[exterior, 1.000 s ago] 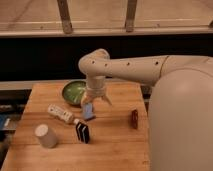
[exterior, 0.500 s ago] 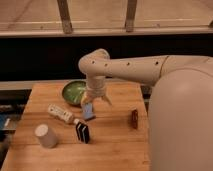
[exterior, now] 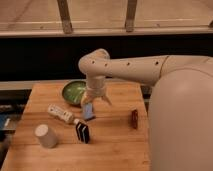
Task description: Place the ceramic cup over the eraser
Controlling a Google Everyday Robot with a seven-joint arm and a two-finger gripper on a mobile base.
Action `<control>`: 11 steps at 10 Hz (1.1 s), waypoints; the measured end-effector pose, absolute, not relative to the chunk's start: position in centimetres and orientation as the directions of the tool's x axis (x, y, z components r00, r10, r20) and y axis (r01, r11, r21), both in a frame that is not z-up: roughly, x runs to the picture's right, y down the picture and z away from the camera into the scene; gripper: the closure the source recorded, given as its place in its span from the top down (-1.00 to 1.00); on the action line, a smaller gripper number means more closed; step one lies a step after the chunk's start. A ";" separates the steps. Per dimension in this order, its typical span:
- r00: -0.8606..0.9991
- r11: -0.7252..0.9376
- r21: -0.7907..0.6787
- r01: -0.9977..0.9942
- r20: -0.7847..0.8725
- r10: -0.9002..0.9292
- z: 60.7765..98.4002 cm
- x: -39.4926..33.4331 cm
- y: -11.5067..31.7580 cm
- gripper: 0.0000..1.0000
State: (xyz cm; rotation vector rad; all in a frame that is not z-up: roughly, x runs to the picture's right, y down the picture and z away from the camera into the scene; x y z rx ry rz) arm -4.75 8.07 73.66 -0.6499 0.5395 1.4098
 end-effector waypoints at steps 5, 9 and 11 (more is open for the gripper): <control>0.193 0.103 -0.171 -0.980 -0.681 0.706 73.1 -7.7 7.5 0.60; 0.405 0.248 -0.328 -0.911 -0.612 0.679 72.8 -18.7 6.8 0.60; 0.499 0.309 -0.401 -0.863 -0.568 0.655 72.1 -23.2 7.5 0.60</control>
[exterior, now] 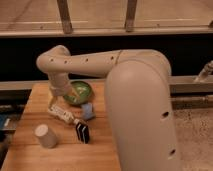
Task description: Place the ceramic cup over the eraser
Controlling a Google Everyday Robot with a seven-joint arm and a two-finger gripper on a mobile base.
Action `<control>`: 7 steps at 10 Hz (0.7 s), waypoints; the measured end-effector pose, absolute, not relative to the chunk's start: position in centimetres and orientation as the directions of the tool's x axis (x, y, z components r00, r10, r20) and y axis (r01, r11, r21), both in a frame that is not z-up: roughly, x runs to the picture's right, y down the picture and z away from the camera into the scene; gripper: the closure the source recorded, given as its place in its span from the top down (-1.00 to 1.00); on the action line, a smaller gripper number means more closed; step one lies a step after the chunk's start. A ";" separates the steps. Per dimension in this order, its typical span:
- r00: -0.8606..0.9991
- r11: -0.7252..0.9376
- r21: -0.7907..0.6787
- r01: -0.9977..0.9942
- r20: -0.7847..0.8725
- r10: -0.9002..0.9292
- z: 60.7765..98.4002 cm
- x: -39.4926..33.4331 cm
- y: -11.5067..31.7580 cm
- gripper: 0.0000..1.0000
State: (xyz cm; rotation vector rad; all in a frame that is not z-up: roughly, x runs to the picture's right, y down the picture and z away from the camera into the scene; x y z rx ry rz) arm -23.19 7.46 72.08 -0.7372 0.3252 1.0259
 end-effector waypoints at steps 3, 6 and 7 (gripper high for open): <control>0.511 0.321 -0.406 -0.856 -0.561 0.652 72.1 -23.6 7.5 0.60; 0.519 0.326 -0.412 -0.851 -0.561 0.645 72.2 -23.6 7.8 0.60; 0.542 0.345 -0.427 -0.836 -0.550 0.635 72.0 -24.3 8.5 0.60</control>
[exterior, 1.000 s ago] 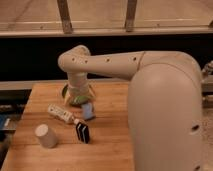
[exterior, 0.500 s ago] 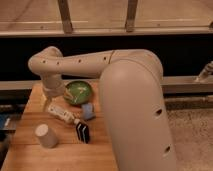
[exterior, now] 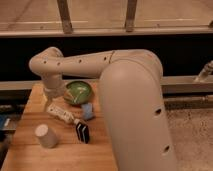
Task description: Place the ceramic cup over the eraser
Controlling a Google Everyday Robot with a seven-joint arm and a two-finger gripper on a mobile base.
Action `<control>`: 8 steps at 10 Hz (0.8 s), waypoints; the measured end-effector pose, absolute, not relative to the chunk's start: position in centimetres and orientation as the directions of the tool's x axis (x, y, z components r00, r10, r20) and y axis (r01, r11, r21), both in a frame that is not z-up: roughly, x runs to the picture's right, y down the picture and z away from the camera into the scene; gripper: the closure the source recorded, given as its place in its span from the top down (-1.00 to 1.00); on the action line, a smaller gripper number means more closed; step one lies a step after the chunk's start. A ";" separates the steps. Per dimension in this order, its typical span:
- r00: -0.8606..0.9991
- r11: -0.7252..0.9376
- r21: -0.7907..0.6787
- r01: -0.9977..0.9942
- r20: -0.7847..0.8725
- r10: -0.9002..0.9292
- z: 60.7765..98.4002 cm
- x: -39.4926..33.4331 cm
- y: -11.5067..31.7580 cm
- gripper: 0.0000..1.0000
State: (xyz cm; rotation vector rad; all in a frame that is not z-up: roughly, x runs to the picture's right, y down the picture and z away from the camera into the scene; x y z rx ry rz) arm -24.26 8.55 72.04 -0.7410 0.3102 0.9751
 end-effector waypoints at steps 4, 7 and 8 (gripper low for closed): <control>0.610 0.384 -0.481 -0.788 -0.518 0.600 70.6 -27.5 12.5 0.60; 0.641 0.395 -0.513 -0.762 -0.509 0.574 70.9 -28.7 13.7 0.60; 0.655 0.404 -0.524 -0.750 -0.508 0.559 70.9 -29.3 14.3 0.60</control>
